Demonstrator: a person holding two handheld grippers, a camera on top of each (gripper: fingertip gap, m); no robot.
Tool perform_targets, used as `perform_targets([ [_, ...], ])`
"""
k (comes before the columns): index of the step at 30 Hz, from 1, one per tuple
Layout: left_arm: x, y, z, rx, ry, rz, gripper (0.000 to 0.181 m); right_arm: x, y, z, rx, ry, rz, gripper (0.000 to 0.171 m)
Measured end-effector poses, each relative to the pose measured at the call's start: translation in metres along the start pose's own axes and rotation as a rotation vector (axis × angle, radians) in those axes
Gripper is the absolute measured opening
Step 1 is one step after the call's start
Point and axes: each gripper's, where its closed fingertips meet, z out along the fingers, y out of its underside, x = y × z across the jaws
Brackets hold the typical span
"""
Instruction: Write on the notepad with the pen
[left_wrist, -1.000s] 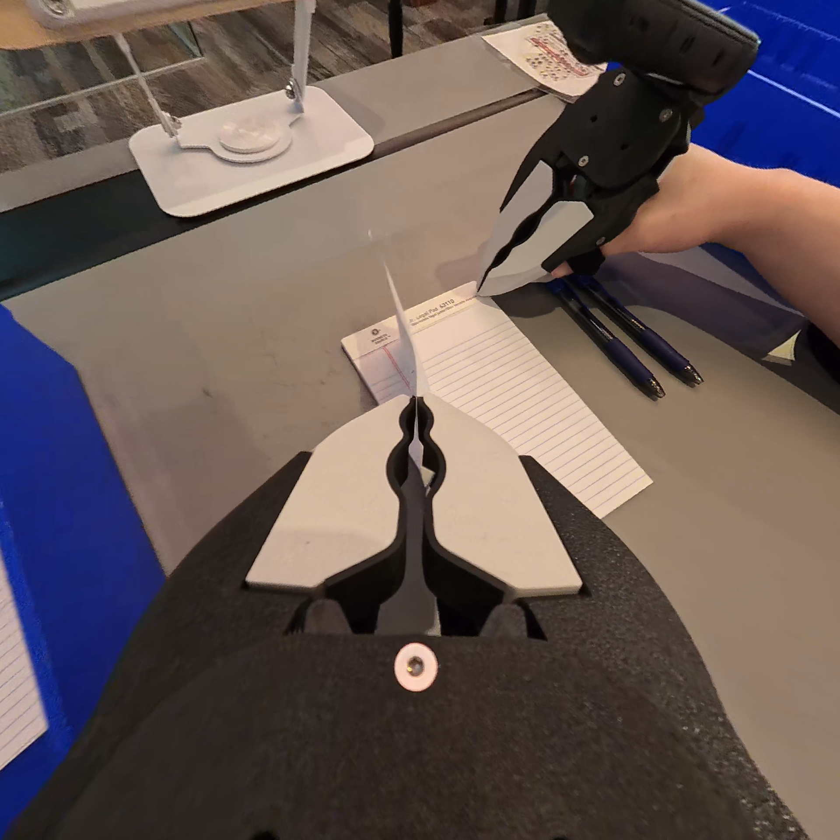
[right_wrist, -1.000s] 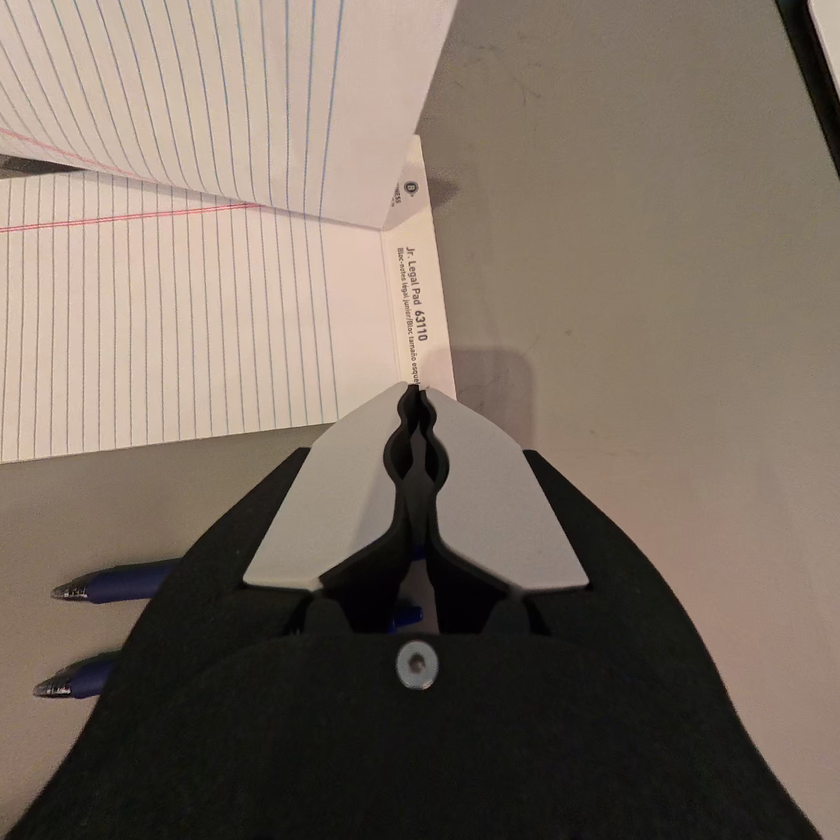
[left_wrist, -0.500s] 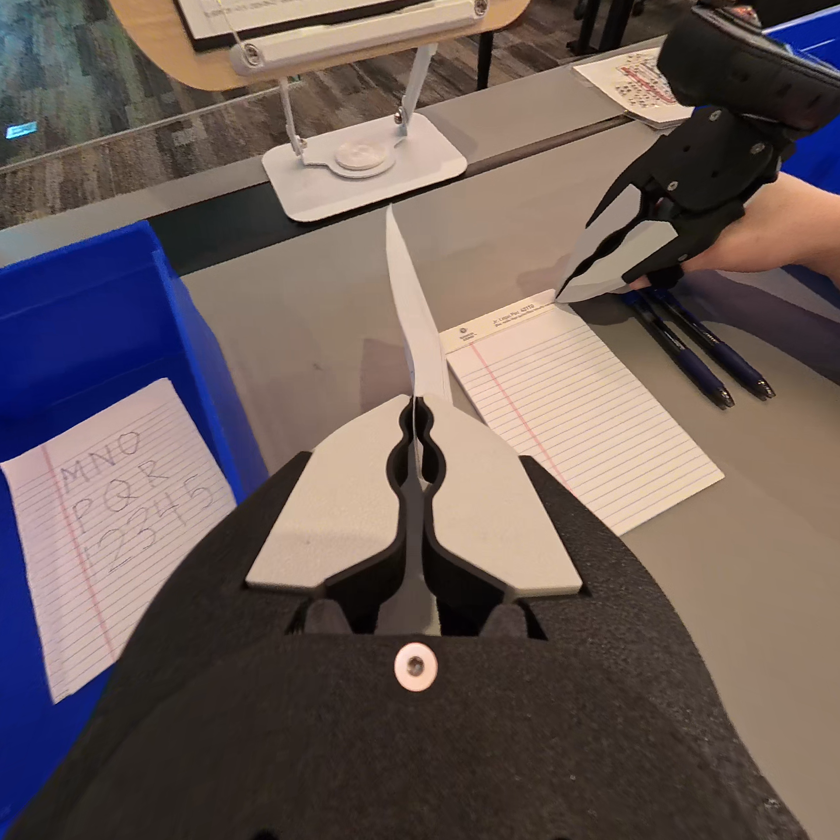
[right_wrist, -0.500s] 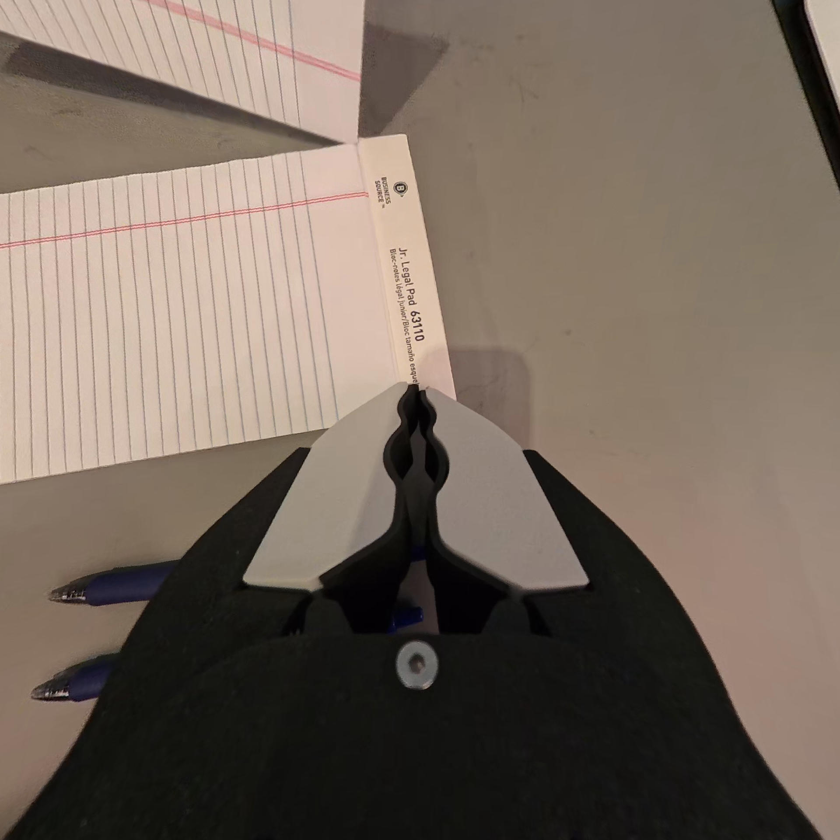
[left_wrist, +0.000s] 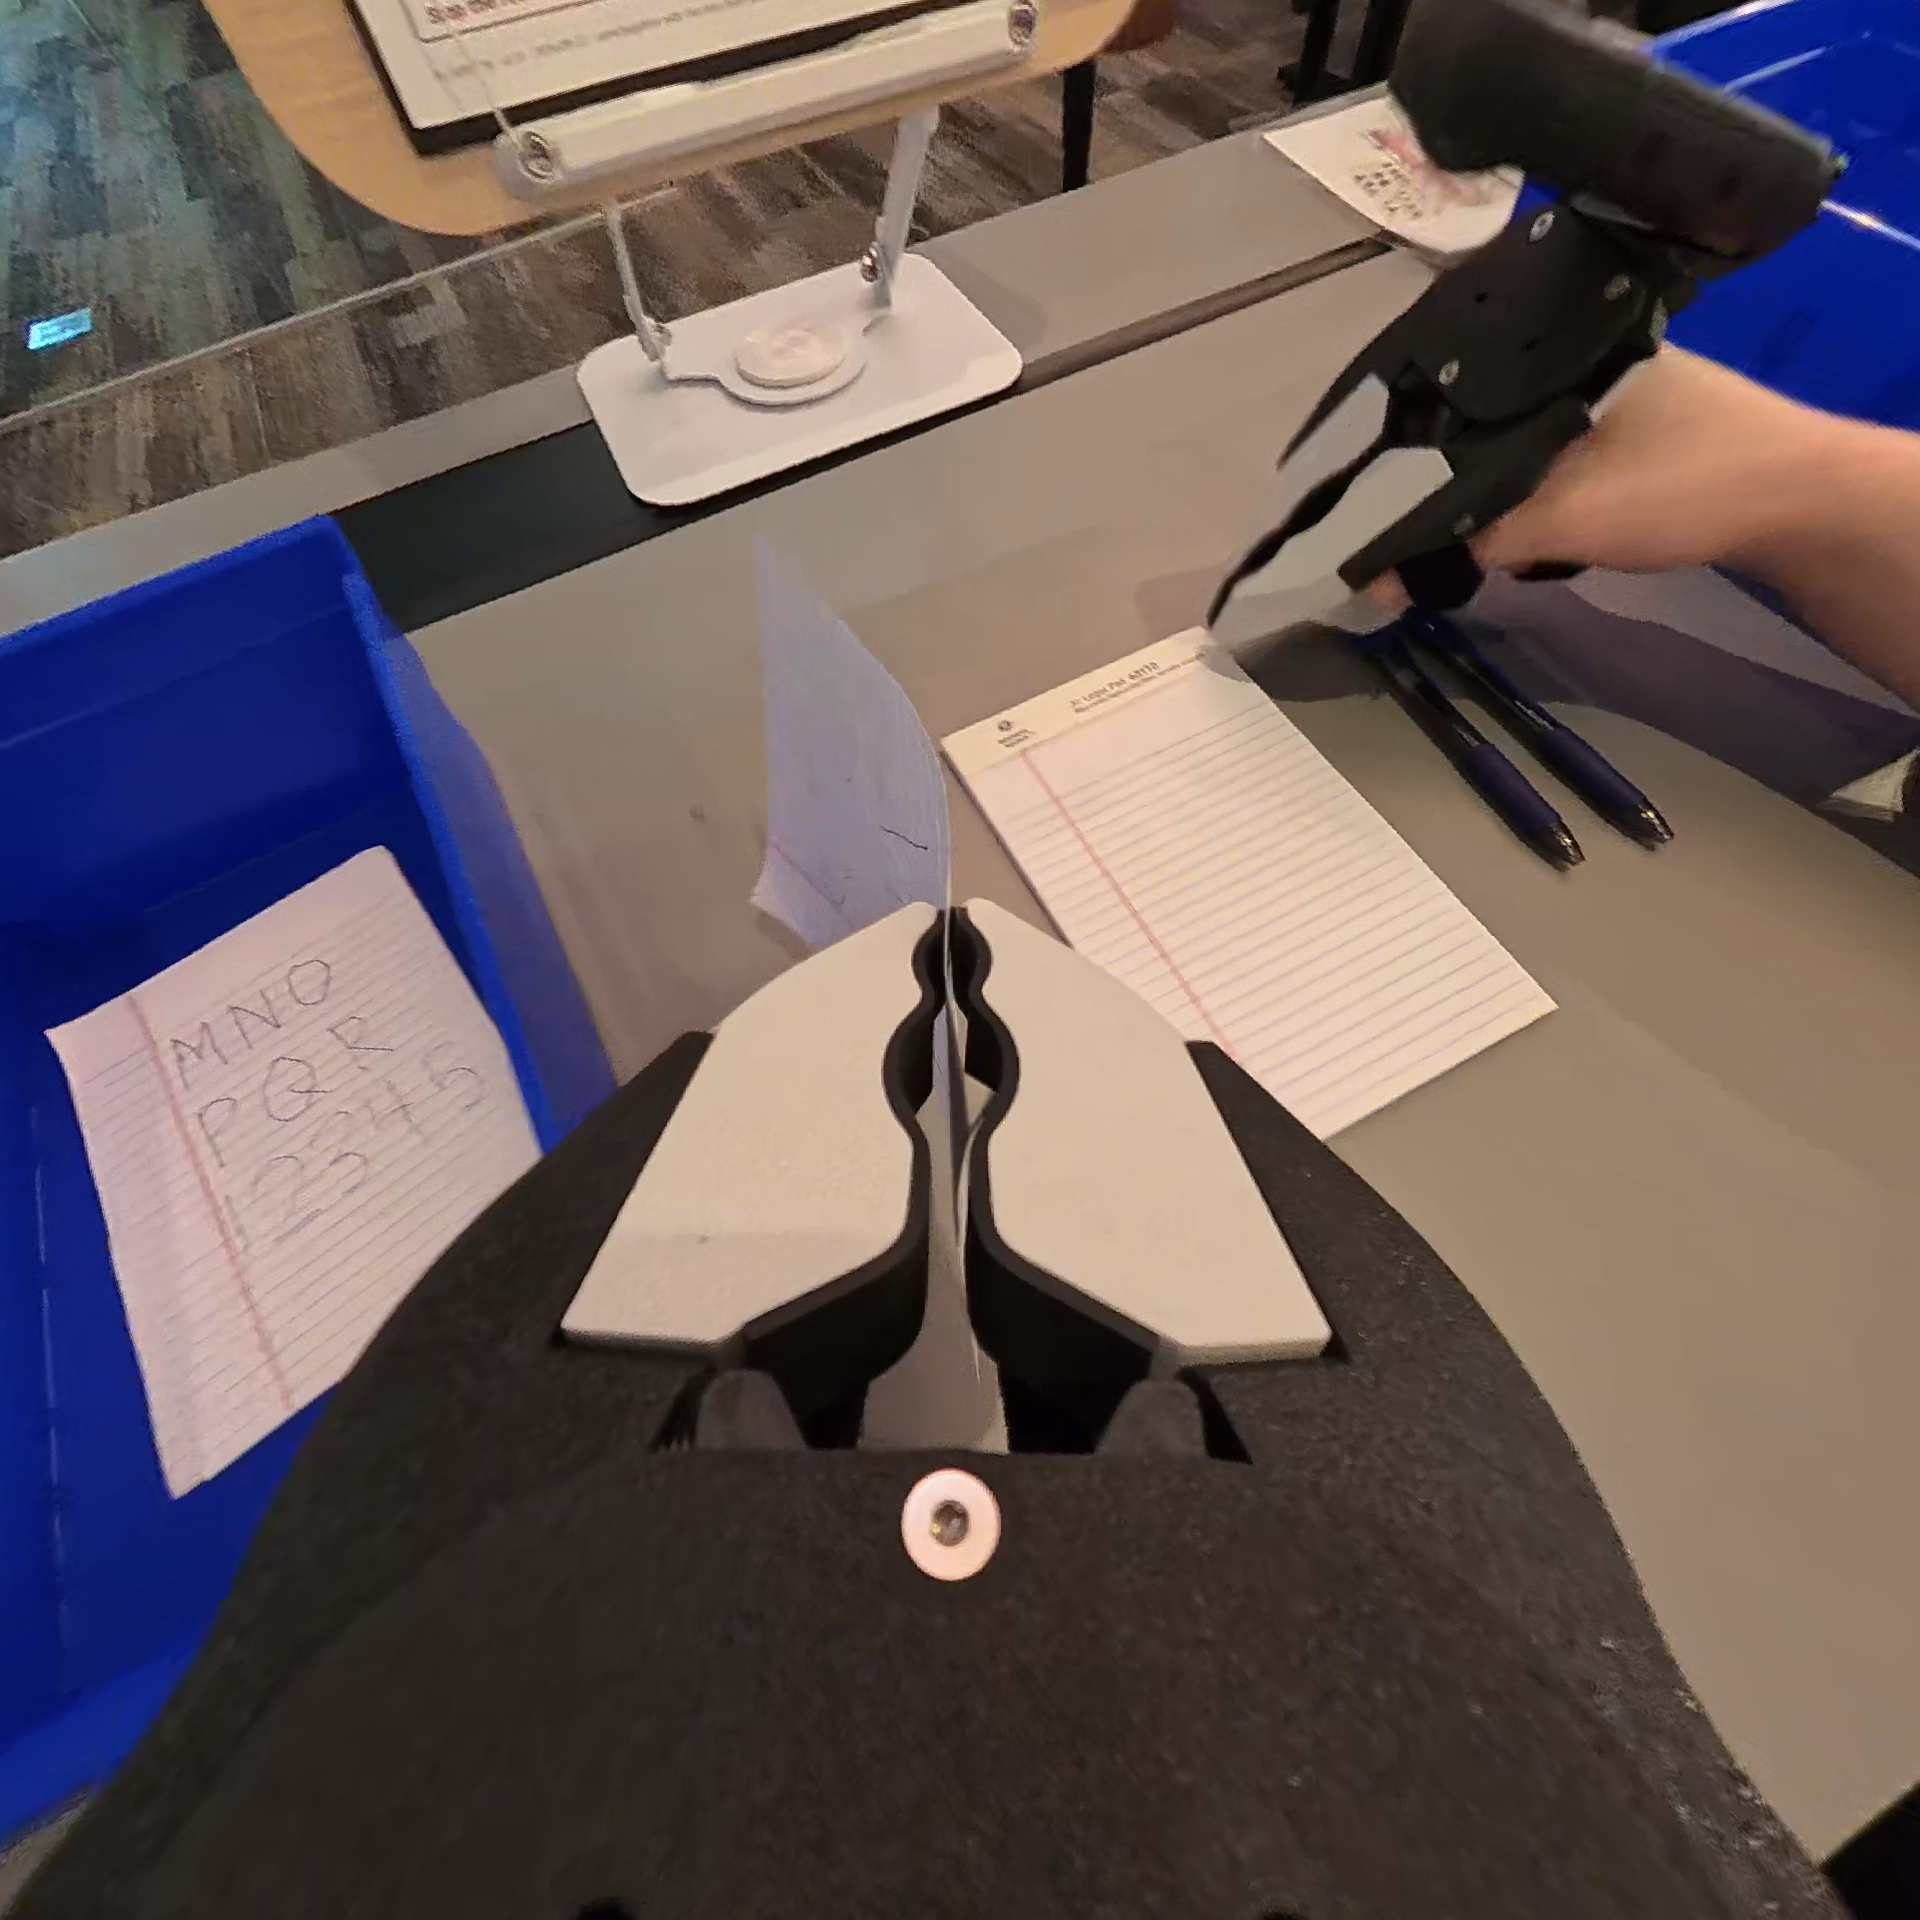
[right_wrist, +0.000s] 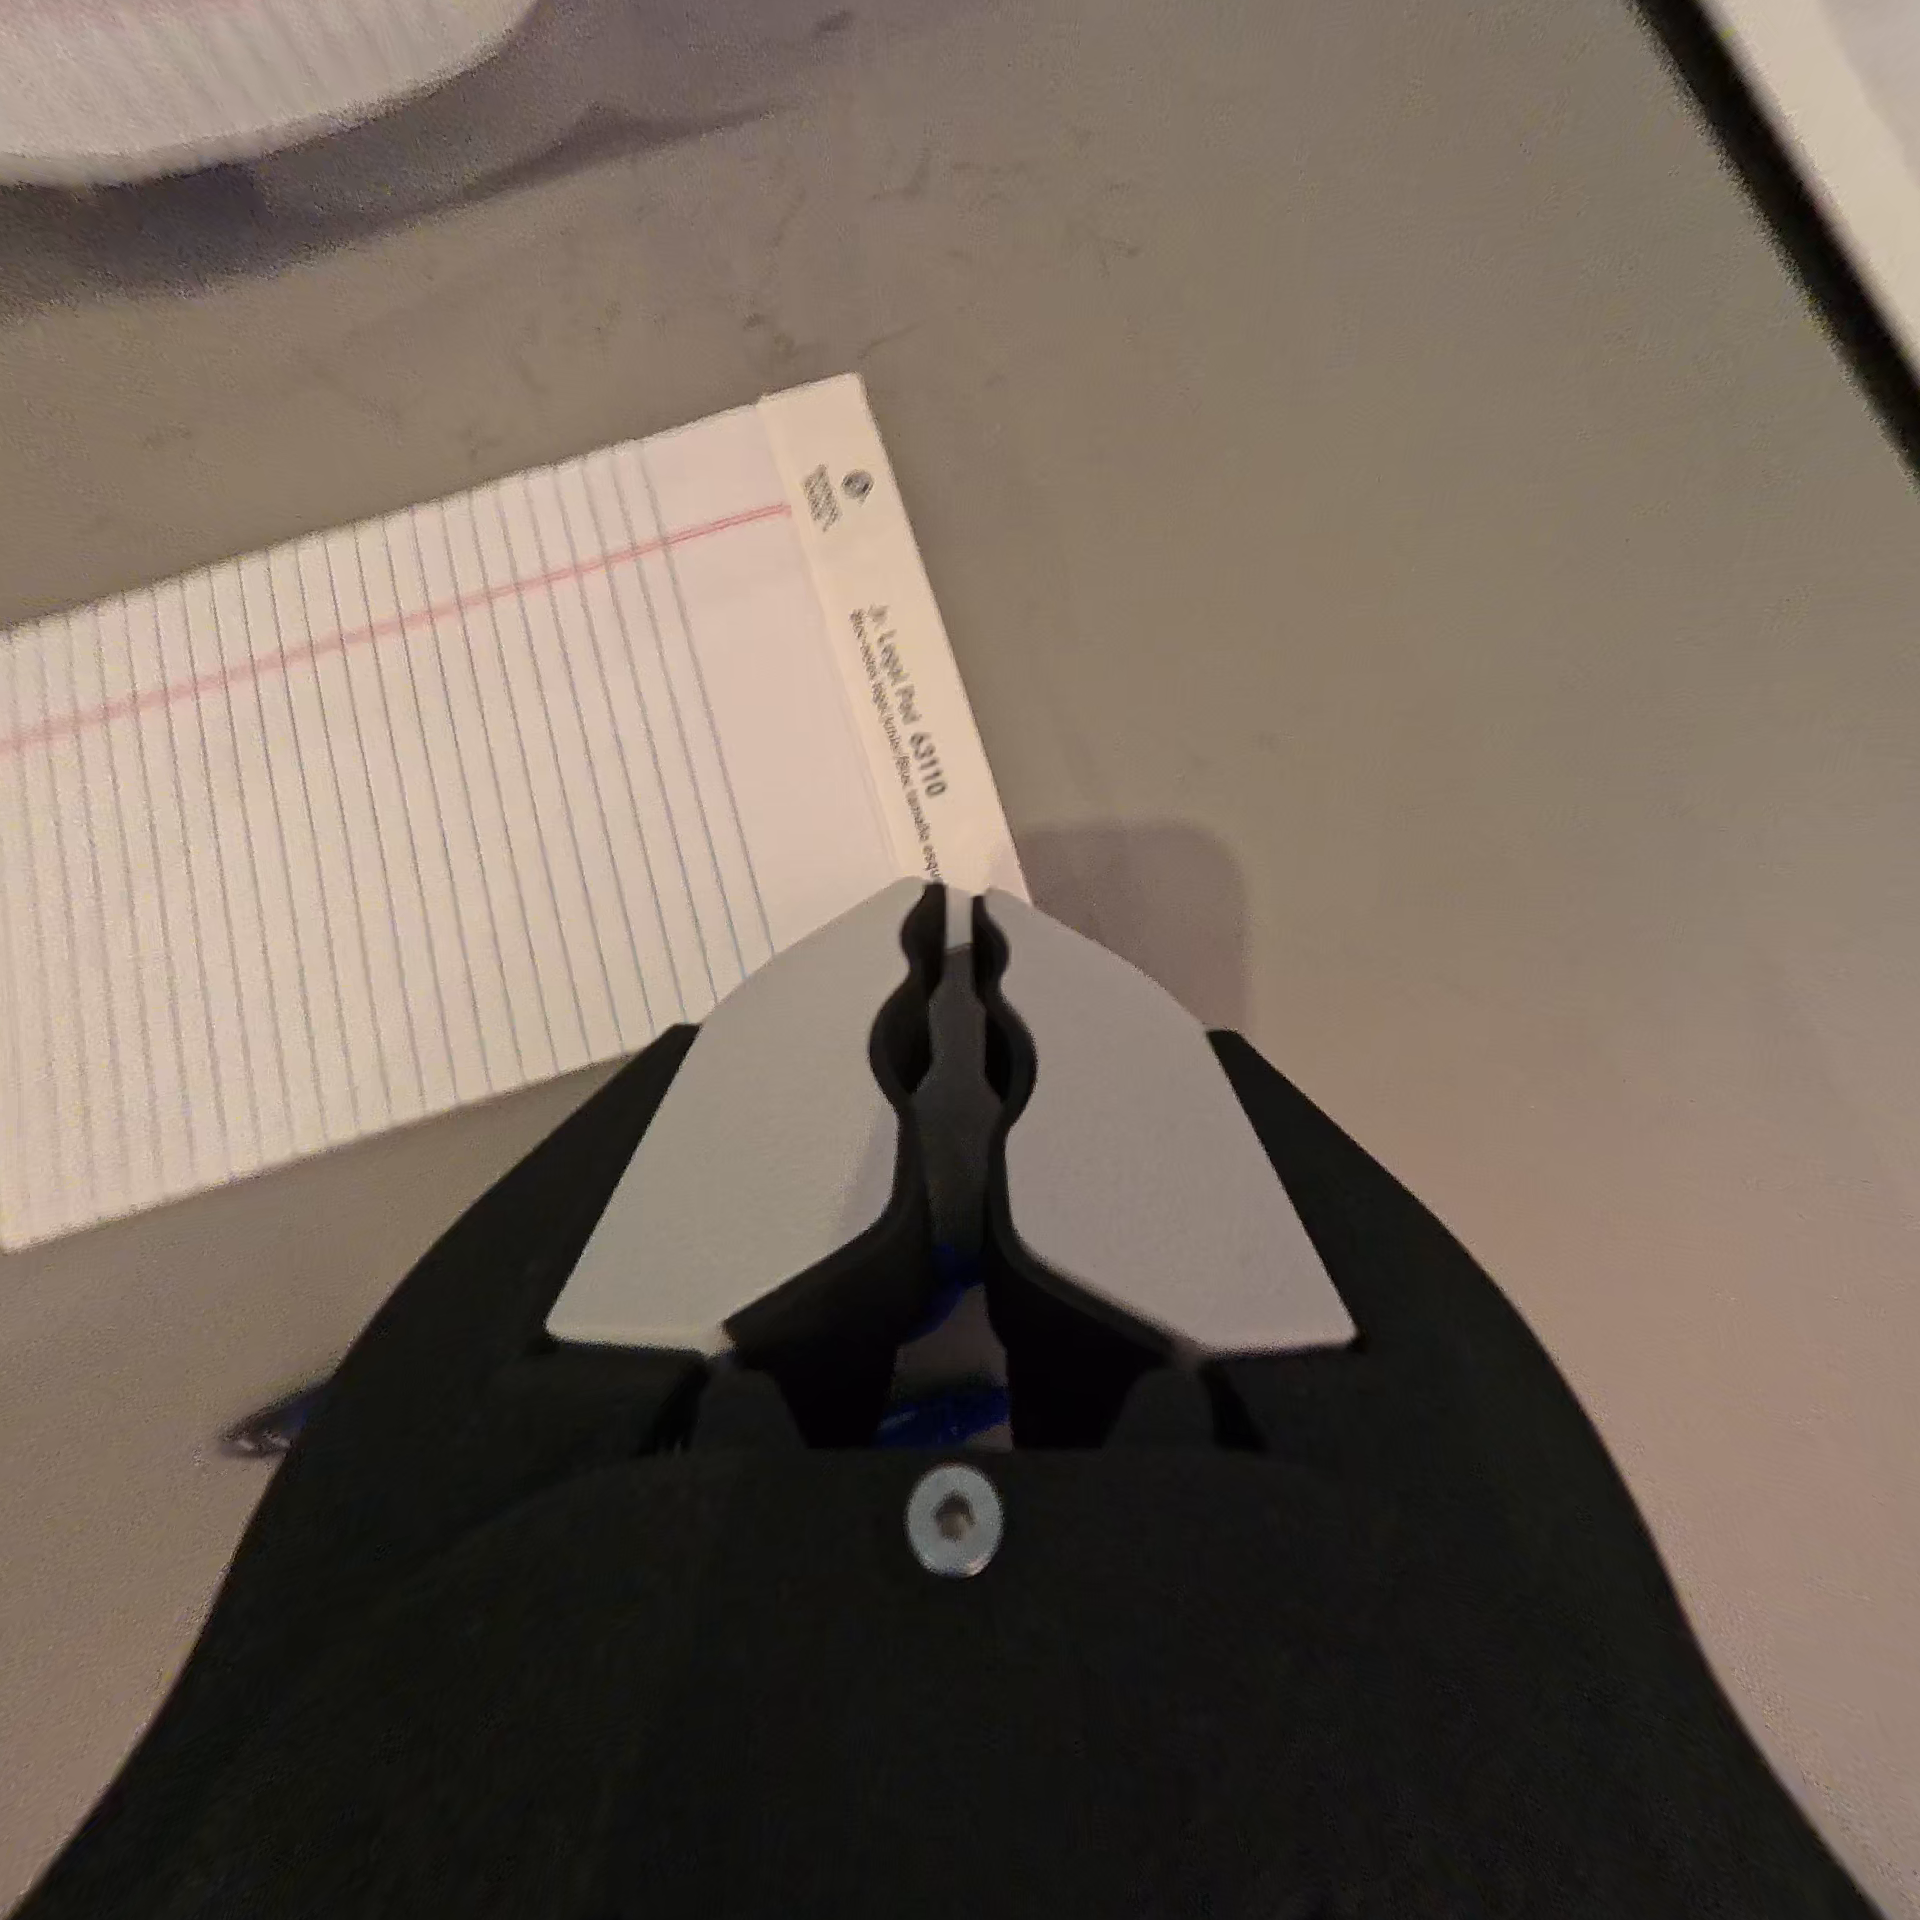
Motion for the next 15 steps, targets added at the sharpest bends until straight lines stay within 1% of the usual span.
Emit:
perform_targets([
  [1,0.006,0.002,0.001,-0.006,0.004,0.004,0.0,0.0,-0.007,-0.007,0.033,0.014,0.049,0.012],
  [2,0.014,0.005,0.003,-0.012,0.008,0.009,0.0,-0.005,-0.018,-0.017,0.086,0.002,0.117,0.016],
  [4,0.028,0.01,0.007,-0.016,0.002,0.024,0.0,-0.026,-0.046,-0.043,0.244,-0.113,0.276,0.025],
  [6,0.043,0.015,0.011,-0.014,-0.005,0.044,0.0,-0.047,-0.068,-0.068,0.379,-0.248,0.465,0.027],
  [7,0.051,0.018,0.013,-0.008,0.001,0.044,0.0,-0.06,-0.073,-0.076,0.411,-0.327,0.541,0.03],
  [8,0.059,0.02,0.015,-0.001,0.013,0.037,0.0,-0.072,-0.072,-0.08,0.404,-0.386,0.601,0.032],
  [10,0.074,0.024,0.02,0.01,0.044,0.012,0.0,-0.096,-0.059,-0.077,0.334,-0.435,0.645,0.034],
  [12,0.088,0.029,0.027,0.013,0.076,-0.007,0.0,-0.112,-0.043,-0.069,0.251,-0.412,0.659,0.036],
  [14,0.1,0.034,0.034,0.011,0.096,-0.019,0.0,-0.119,-0.038,-0.064,0.24,-0.379,0.701,0.039],
  [15,0.107,0.037,0.038,0.007,0.112,-0.025,0.0,-0.126,-0.037,-0.063,0.232,-0.398,0.734,0.042],
])
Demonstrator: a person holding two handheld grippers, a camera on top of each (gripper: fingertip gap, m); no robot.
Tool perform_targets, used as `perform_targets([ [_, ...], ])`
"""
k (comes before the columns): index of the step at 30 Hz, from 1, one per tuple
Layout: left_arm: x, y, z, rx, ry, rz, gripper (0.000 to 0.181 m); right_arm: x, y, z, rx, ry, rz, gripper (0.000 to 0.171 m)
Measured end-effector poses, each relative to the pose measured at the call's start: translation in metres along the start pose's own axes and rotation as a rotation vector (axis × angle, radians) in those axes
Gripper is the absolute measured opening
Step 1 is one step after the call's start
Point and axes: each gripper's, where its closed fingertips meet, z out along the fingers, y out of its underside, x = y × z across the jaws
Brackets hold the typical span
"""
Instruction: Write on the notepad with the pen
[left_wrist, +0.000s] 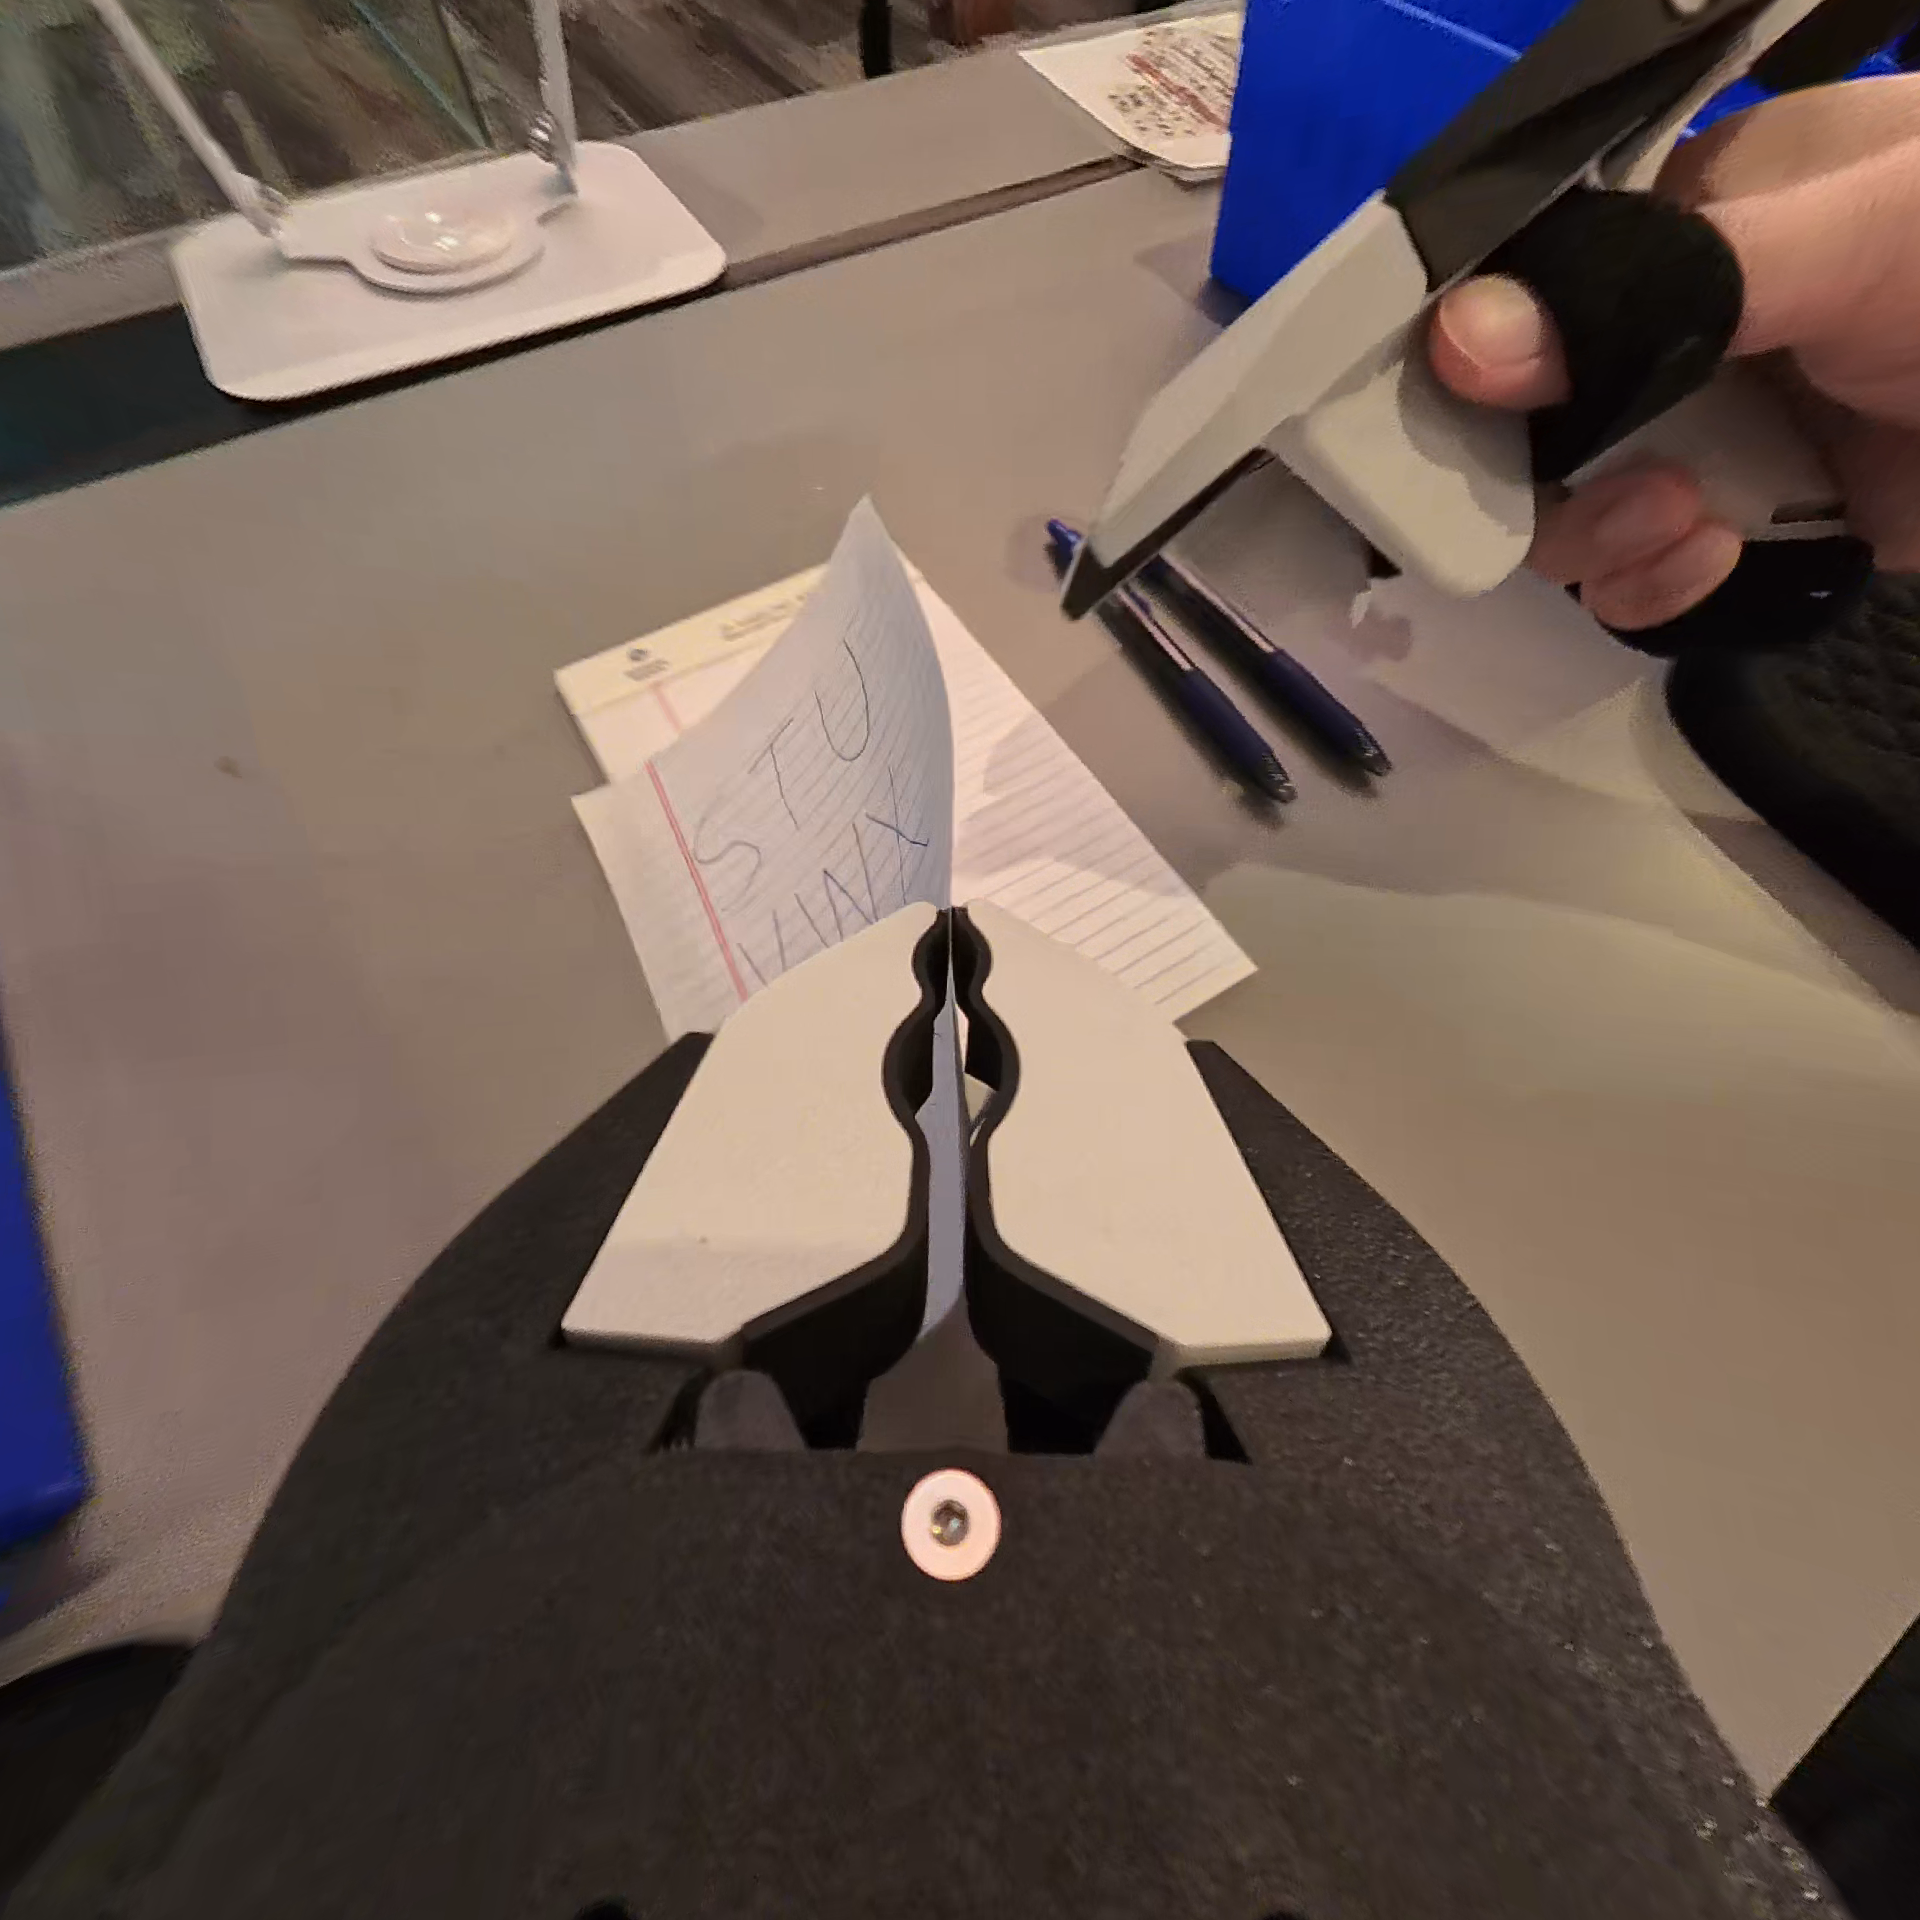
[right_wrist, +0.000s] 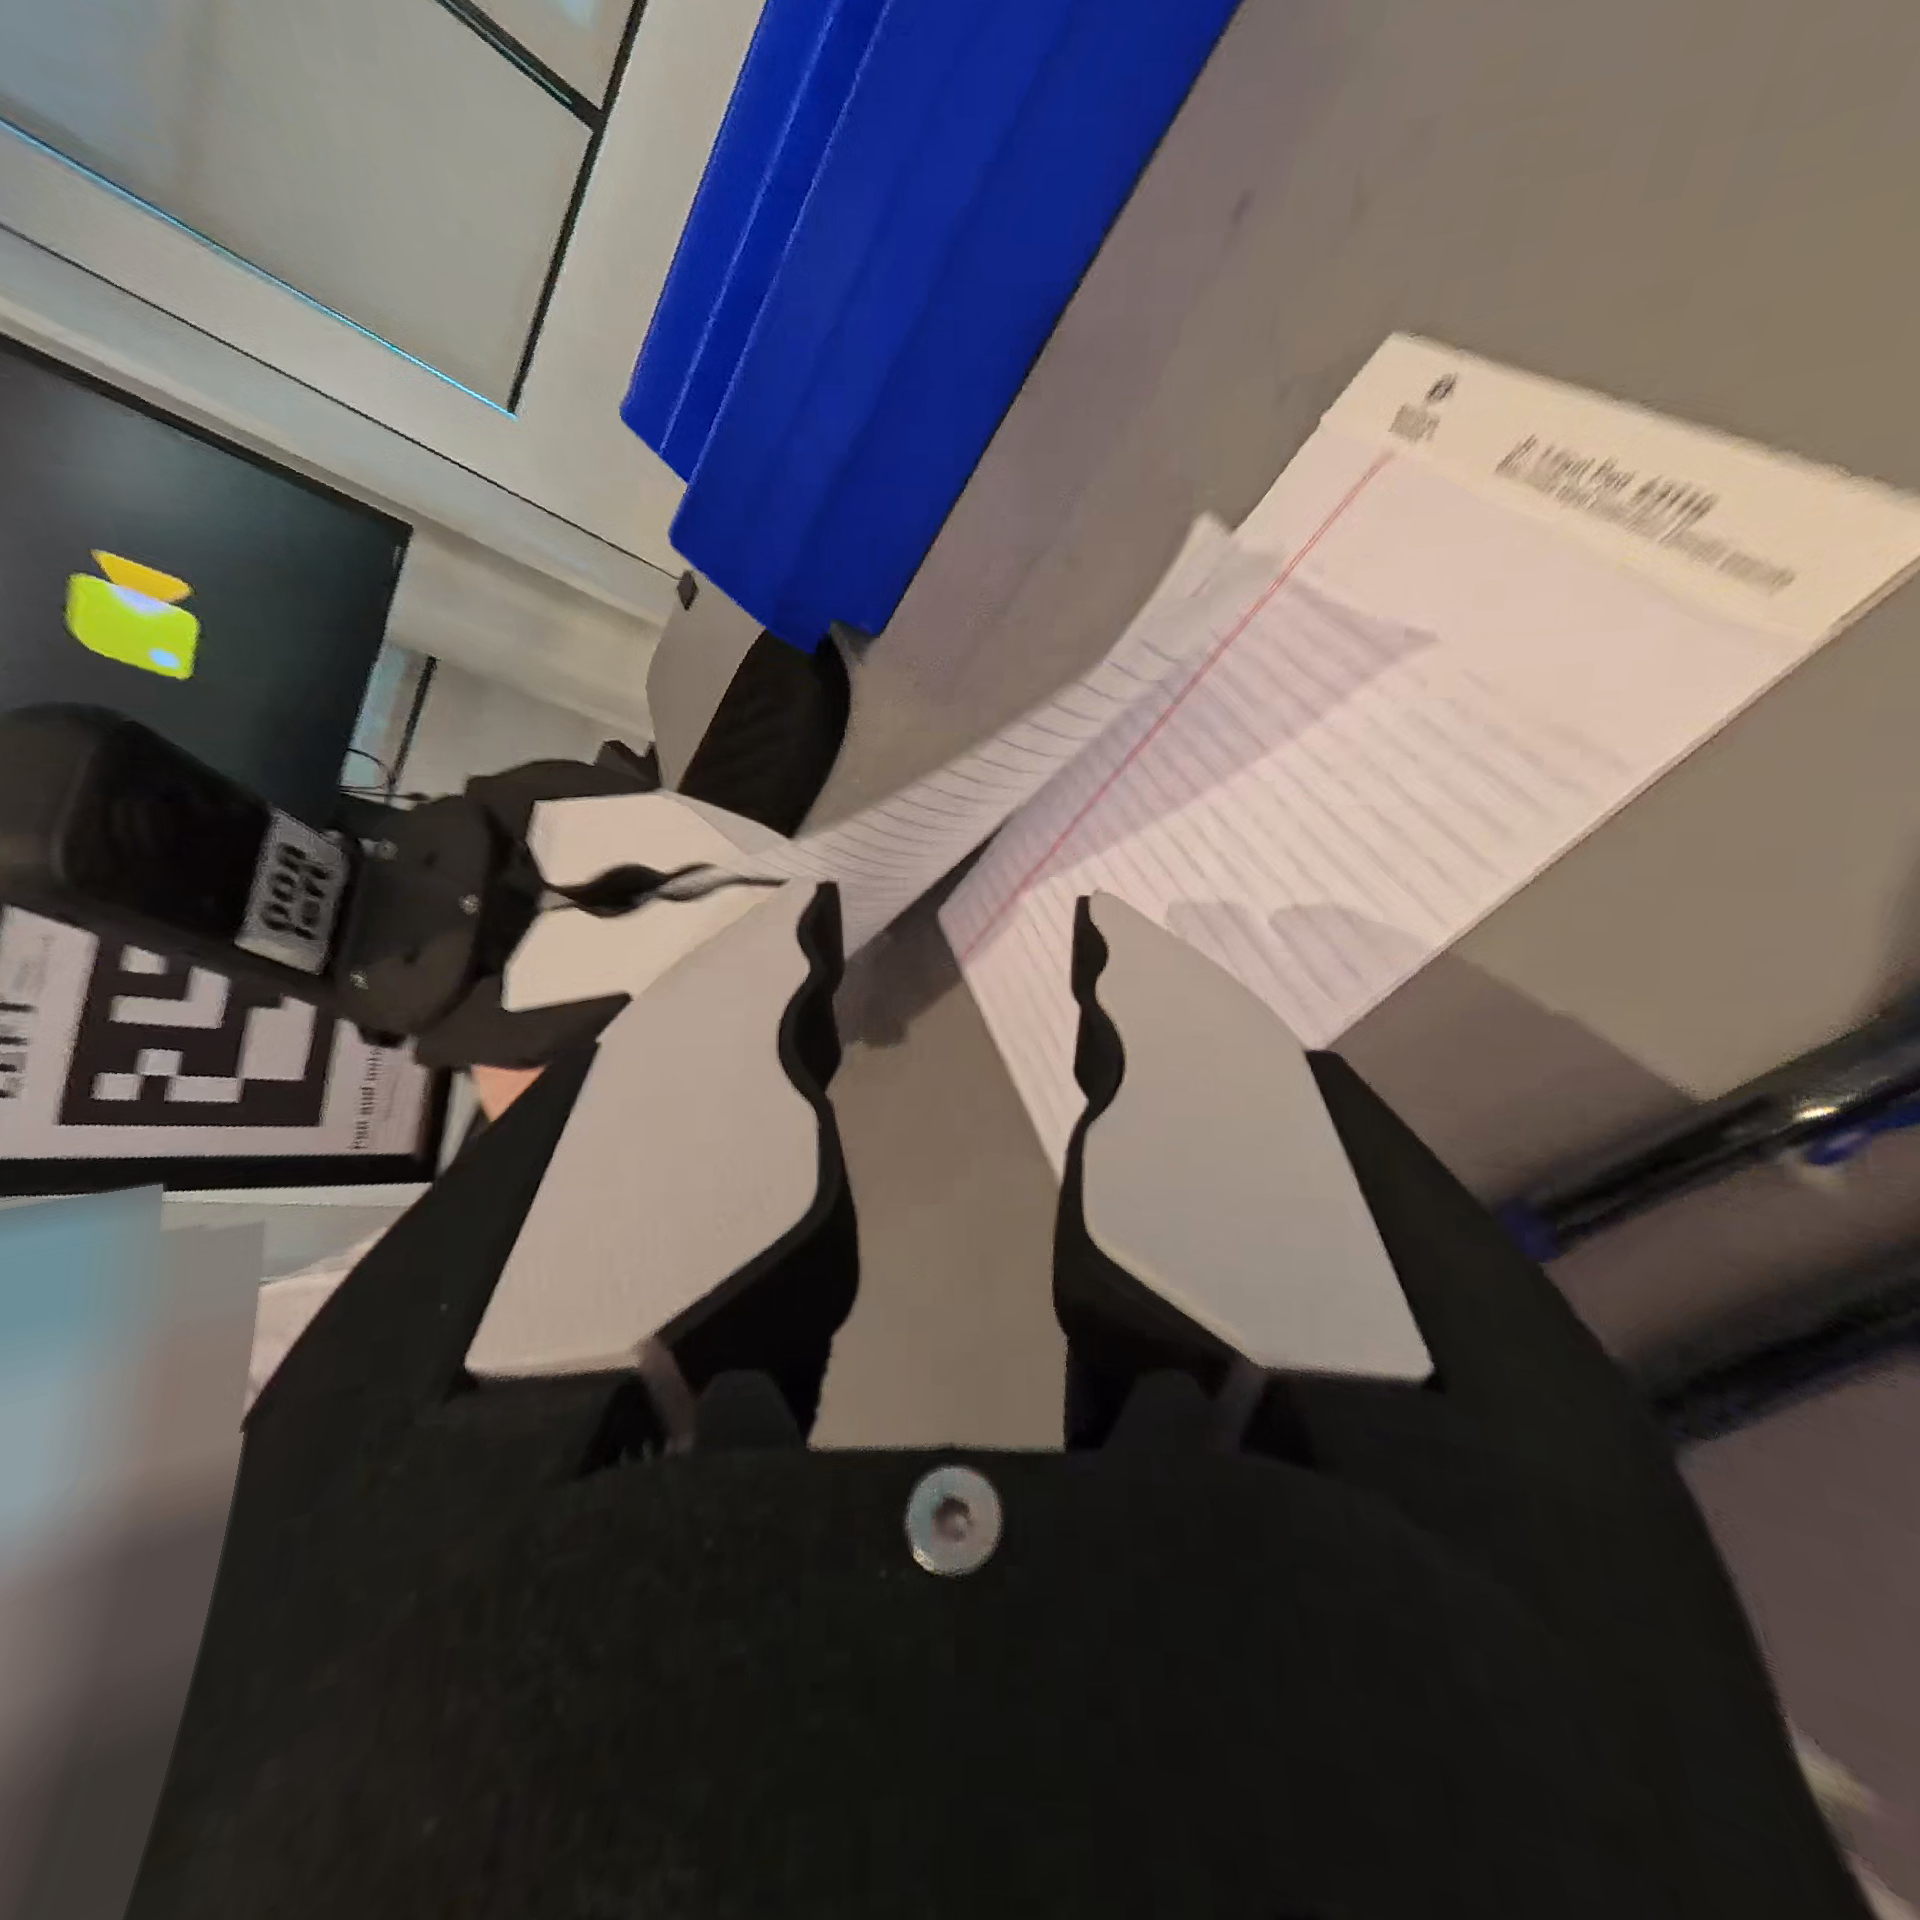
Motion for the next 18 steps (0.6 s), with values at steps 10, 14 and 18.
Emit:
perform_targets([
  [10,0.032,0.013,0.029,-0.004,0.031,-0.019,0.0,0.026,0.024,0.007,0.036,0.073,0.288,0.048],
  [14,0.045,0.013,0.034,-0.002,0.042,0.009,0.0,0.027,0.023,0.01,0.05,0.055,0.351,0.048],
  [18,0.054,0.013,0.039,0.008,0.067,-0.003,0.0,0.03,0.025,0.014,0.073,0.108,0.353,0.036],
])
